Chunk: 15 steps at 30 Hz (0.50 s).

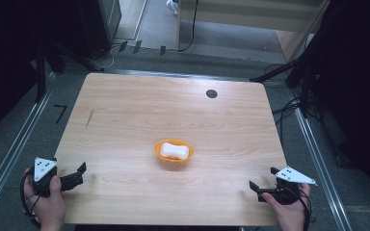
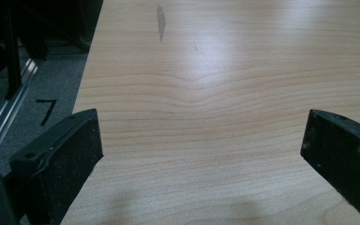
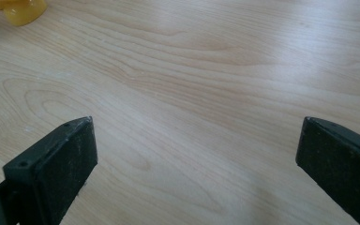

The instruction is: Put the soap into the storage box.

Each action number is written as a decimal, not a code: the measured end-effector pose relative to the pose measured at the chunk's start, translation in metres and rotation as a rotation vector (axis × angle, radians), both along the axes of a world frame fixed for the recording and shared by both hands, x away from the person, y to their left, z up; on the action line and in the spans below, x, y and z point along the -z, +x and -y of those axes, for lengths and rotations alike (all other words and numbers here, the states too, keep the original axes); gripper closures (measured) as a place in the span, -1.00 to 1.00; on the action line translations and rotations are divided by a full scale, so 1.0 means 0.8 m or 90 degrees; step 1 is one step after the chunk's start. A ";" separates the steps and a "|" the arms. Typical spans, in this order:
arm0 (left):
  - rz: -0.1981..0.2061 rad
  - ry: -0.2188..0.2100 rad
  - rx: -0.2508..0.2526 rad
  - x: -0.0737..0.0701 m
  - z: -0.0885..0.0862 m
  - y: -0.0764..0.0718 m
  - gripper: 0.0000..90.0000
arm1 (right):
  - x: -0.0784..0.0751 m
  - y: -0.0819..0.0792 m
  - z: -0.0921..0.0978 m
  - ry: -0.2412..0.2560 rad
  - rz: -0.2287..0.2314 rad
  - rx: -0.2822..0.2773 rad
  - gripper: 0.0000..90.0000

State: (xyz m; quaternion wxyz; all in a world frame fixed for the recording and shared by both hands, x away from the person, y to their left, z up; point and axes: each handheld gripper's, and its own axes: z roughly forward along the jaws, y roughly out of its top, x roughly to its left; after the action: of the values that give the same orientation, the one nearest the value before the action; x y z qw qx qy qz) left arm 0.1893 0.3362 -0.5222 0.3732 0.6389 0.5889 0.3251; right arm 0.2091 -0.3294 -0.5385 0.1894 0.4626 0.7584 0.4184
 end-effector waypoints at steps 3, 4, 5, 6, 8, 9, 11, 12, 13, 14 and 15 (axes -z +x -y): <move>0.000 -0.002 0.000 0.000 0.000 0.000 -1.00 | 0.003 -0.008 0.009 0.015 0.008 0.015 -1.00; -0.001 0.001 -0.002 0.000 -0.001 0.000 -1.00 | 0.004 -0.013 0.014 0.019 0.014 0.026 -1.00; -0.001 0.001 -0.002 0.000 -0.001 0.000 -1.00 | 0.004 -0.013 0.014 0.019 0.014 0.026 -1.00; 0.000 0.001 -0.002 0.000 -0.001 0.000 -1.00 | 0.005 -0.015 0.019 0.025 0.016 0.035 -1.00; 0.000 0.000 -0.002 0.000 -0.002 0.000 -1.00 | 0.008 -0.016 0.023 0.028 0.015 0.047 -1.00; 0.000 0.000 -0.002 0.000 -0.002 0.000 -1.00 | 0.008 -0.016 0.023 0.028 0.015 0.047 -1.00; 0.000 0.000 -0.002 0.000 -0.002 0.000 -1.00 | 0.011 -0.017 0.028 0.035 0.019 0.058 -1.00; 0.001 -0.001 -0.002 0.000 -0.002 0.000 -1.00 | 0.012 -0.017 0.031 0.037 0.022 0.069 -1.00; -0.001 0.000 -0.001 0.000 -0.002 0.000 -1.00 | 0.012 -0.017 0.031 0.037 0.022 0.069 -1.00; -0.001 0.001 -0.001 0.000 -0.001 0.000 -1.00 | 0.012 -0.016 0.033 0.035 0.026 0.079 -1.00; -0.003 0.002 -0.001 0.000 -0.001 0.000 -1.00 | 0.012 -0.016 0.037 0.033 0.035 0.093 -1.00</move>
State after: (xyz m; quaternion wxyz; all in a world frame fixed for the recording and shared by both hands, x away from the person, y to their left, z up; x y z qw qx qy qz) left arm 0.1892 0.3369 -0.5222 0.3709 0.6397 0.5896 0.3248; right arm 0.1963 -0.3594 -0.5481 0.2280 0.5097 0.7059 0.4357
